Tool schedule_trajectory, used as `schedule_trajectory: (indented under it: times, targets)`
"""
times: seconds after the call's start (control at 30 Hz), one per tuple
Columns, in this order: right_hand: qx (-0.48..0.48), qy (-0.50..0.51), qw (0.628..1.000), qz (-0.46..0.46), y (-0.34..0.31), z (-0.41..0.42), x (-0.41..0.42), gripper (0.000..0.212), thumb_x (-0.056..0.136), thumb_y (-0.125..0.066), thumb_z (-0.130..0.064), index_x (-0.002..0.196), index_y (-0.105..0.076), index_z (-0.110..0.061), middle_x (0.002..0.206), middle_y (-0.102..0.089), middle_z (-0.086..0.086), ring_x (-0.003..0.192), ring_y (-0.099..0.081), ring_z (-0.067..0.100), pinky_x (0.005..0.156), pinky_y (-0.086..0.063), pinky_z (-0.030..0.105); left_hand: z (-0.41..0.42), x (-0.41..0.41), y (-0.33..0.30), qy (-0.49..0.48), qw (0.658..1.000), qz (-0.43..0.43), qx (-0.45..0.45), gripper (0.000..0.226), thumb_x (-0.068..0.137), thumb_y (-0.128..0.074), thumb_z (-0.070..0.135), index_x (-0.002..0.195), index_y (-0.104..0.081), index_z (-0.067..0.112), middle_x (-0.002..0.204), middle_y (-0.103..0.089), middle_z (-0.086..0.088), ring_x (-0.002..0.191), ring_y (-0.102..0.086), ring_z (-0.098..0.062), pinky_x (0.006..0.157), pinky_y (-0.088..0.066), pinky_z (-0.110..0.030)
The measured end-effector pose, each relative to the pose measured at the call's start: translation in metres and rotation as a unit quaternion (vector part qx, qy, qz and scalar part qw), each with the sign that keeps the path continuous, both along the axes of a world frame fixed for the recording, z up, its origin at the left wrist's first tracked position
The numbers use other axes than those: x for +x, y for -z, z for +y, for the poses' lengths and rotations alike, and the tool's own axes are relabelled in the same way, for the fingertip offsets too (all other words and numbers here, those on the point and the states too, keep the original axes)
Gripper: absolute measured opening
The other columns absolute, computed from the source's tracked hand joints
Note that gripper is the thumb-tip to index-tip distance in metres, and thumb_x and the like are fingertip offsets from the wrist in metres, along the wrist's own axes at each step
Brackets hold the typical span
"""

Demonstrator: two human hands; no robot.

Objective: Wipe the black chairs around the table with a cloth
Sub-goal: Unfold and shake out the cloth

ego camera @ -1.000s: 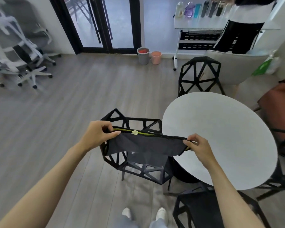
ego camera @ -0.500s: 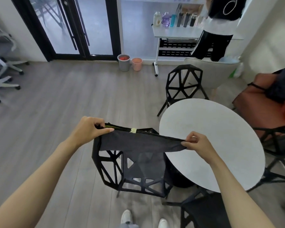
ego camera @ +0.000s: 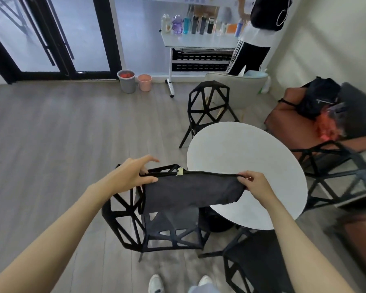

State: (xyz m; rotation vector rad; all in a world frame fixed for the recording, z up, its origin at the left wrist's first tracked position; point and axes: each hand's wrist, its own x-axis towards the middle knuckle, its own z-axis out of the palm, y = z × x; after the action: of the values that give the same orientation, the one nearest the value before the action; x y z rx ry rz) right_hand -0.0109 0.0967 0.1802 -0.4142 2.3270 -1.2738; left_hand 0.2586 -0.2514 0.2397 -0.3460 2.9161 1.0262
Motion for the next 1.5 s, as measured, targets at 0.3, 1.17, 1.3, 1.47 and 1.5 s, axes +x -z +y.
schedule_trajectory:
  times: [0.3,1.17,1.3,1.47,1.5]
  targets:
    - [-0.066,0.162,0.977,-0.119,-0.005,-0.002,0.046,0.008,0.093,-0.071,-0.003,0.098,-0.075,-0.007,0.097,-0.074,0.011,0.086,-0.070,0.023,0.062,-0.057,0.028,0.063,-0.052,0.050,-0.157,0.982,-0.059,0.091,0.025,0.099,-0.068,0.034,0.088,-0.069,0.012,0.076,-0.075,-0.003,0.062,-0.072,-0.015,0.068,-0.060,-0.033]
    - [-0.059,0.077,0.995,0.012,0.045,-0.006,0.035,0.058,0.090,-0.071,-0.007,0.134,-0.058,-0.042,0.110,-0.072,-0.011,0.105,-0.065,-0.003,0.082,-0.048,0.004,0.185,-0.193,0.085,-0.143,0.844,-0.180,0.484,0.040,0.107,-0.050,0.047,0.123,-0.072,0.017,0.109,-0.078,-0.004,0.097,-0.075,-0.017,0.082,-0.060,-0.030]
    - [-0.039,0.090,0.995,-0.013,0.063,0.000,-0.003,0.048,0.088,-0.067,-0.001,0.120,-0.064,-0.037,0.104,-0.071,-0.014,0.102,-0.068,0.005,0.089,-0.058,0.025,0.203,-0.206,0.111,-0.234,0.859,-0.173,0.422,0.029,0.109,-0.047,0.035,0.126,-0.069,0.025,0.128,-0.068,-0.002,0.107,-0.069,-0.019,0.095,-0.059,-0.037]
    - [-0.161,0.260,0.932,-0.197,0.083,0.009,-0.053,0.041,0.089,-0.066,0.006,0.109,-0.060,-0.029,0.110,-0.069,0.006,0.101,-0.070,0.022,0.083,-0.064,0.042,0.244,-0.222,0.147,-0.187,0.922,-0.183,0.284,0.093,0.081,-0.080,0.046,0.157,-0.029,0.034,0.144,-0.037,0.011,0.127,-0.046,-0.012,0.102,-0.047,-0.034]
    - [-0.199,0.284,0.910,-0.229,0.086,0.011,-0.060,0.040,0.089,-0.064,0.008,0.112,-0.061,-0.024,0.114,-0.068,0.010,0.104,-0.070,0.025,0.080,-0.065,0.042,0.255,-0.229,0.153,-0.176,0.946,-0.162,0.217,0.099,0.076,-0.081,0.051,0.157,-0.028,0.035,0.142,-0.038,0.013,0.125,-0.048,-0.010,0.101,-0.050,-0.035]
